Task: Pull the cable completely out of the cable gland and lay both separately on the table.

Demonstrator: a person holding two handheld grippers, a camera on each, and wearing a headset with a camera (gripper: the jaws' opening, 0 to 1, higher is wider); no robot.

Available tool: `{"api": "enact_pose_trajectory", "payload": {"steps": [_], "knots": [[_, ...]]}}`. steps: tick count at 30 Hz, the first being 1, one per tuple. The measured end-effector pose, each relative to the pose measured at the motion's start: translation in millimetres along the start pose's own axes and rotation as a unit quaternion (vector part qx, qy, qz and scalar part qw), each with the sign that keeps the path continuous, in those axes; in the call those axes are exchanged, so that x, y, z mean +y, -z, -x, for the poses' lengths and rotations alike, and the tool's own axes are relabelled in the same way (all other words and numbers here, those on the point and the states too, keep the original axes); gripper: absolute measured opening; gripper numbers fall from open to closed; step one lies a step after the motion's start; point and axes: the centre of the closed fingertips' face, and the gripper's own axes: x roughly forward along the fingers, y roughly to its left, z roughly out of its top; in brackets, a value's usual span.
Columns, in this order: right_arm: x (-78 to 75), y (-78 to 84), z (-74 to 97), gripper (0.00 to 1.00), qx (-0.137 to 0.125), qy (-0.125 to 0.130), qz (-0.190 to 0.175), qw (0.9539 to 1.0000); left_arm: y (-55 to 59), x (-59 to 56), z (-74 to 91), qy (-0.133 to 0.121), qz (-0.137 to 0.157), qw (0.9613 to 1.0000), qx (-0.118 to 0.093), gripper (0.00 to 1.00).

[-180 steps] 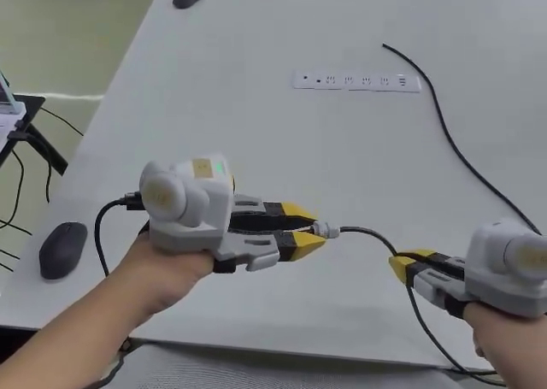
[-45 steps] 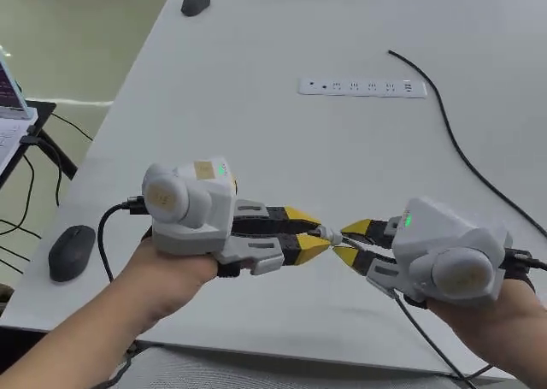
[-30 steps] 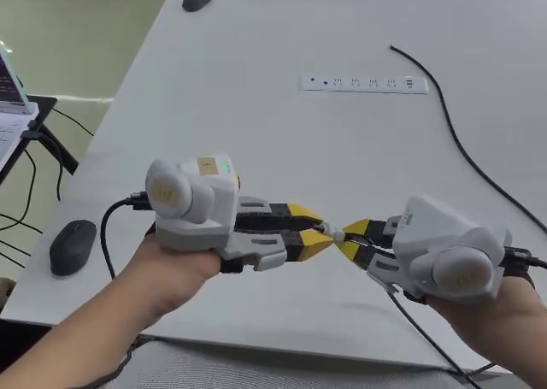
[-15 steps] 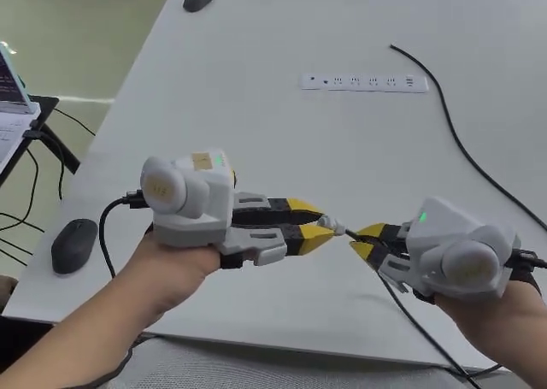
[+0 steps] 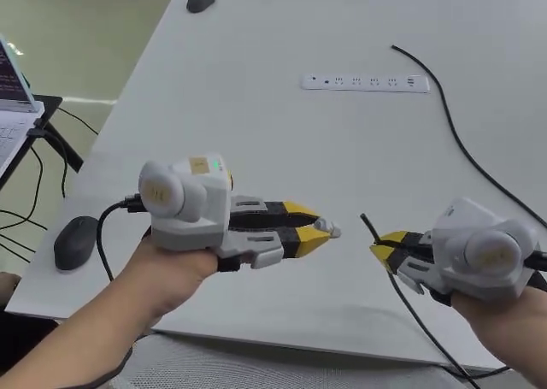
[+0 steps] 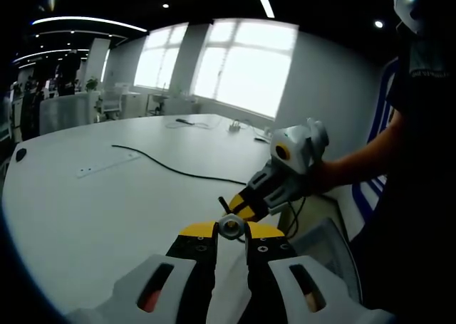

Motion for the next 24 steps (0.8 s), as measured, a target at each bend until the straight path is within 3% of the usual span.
{"api": "enact_pose_trajectory", "payload": {"steps": [12,24], "knots": [[0.1,-13.9,1.7,0.00,-0.001,-0.004,-0.013,0.9999,3.8,5.8,-1.0,-0.002,-0.010,0.9999,0.003,0.15],[-0.1,-37.5,-14.3,0.00,0.009,0.000,0.002,1.0000,16.0,17.4,15.9,-0.002,-0.013,0.9999,-0.002,0.15]]}}
